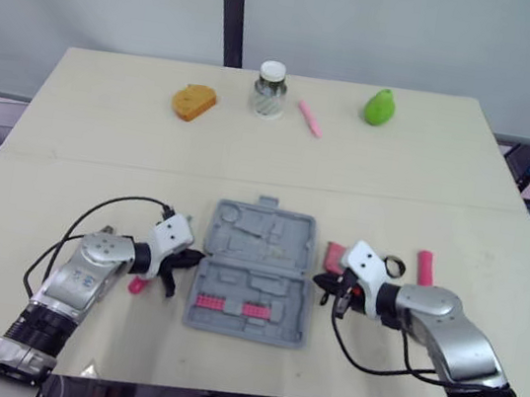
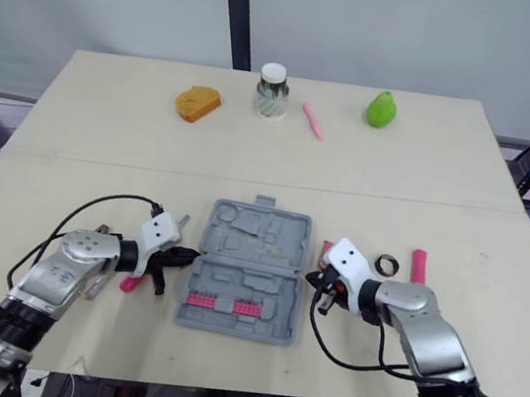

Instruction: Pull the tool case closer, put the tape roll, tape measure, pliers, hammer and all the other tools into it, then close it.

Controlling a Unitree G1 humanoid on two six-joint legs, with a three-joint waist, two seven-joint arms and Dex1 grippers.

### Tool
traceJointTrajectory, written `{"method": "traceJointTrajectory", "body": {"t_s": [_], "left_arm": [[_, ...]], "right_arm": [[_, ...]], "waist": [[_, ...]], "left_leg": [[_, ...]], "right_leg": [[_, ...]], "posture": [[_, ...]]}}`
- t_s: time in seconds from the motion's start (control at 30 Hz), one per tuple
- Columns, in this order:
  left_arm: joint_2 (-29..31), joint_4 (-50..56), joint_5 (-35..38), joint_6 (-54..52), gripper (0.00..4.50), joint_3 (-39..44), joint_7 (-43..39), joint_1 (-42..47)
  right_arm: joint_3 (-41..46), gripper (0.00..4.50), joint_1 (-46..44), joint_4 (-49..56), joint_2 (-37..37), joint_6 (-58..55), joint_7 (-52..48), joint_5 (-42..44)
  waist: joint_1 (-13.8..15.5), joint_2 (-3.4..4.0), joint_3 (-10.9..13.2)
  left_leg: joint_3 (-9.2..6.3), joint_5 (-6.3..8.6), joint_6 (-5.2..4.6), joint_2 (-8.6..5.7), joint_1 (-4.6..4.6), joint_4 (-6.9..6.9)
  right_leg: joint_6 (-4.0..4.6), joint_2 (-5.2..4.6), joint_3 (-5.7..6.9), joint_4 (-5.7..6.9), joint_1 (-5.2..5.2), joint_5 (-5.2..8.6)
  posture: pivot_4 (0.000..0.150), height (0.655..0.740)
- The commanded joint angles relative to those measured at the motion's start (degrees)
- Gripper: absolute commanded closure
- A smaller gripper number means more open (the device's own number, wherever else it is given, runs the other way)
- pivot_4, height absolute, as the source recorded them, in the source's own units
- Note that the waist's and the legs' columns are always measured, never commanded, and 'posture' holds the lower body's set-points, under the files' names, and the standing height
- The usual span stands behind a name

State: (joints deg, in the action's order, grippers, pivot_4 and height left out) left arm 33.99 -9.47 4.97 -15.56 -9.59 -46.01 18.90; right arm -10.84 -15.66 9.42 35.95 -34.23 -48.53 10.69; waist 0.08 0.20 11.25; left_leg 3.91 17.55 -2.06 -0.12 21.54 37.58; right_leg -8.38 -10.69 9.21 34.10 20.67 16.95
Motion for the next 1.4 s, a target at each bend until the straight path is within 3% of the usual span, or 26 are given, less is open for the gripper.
{"method": "traceJointTrajectory", "body": {"t_s": [0.03, 1.1, 1.4], "left_arm": [[-1.32, -1.52, -0.94, 1.61, 4.46, -0.45, 0.13, 0.48], [-2.33, 0.91, -0.07, -1.42, 4.46, 0.58, -3.38, 1.01], [-2.54, 2.35, -0.18, -2.02, 4.46, -0.22, -3.95, -0.24]], "right_arm": [[0.18, 4.5, -1.0, 0.17, -0.63, -0.01, 0.84, -0.2], [-0.33, 4.5, -1.66, -5.3, -4.97, 1.77, 1.6, -2.36], [-0.12, 4.5, 0.61, -1.81, -4.27, 0.38, -0.52, -0.7]], "waist": [[0.15, 0.0, 0.0], [1.04, -0.02, -0.01], [1.04, -0.02, -0.01]], "left_leg": [[-0.02, 0.0, 0.0, 0.01, 0.0, 0.06], [-0.02, 0.03, -0.01, 0.02, 0.02, 0.11], [-0.02, 0.04, 0.0, 0.03, 0.02, 0.11]], "right_leg": [[0.0, 0.0, 0.01, 0.01, -0.02, 0.0], [0.02, 0.02, -0.04, 0.01, -0.02, -0.01], [0.02, 0.03, -0.04, 0.01, -0.02, -0.01]], "posture": [[0.15, 0.74], [0.15, 0.74], [0.15, 0.74]]}}
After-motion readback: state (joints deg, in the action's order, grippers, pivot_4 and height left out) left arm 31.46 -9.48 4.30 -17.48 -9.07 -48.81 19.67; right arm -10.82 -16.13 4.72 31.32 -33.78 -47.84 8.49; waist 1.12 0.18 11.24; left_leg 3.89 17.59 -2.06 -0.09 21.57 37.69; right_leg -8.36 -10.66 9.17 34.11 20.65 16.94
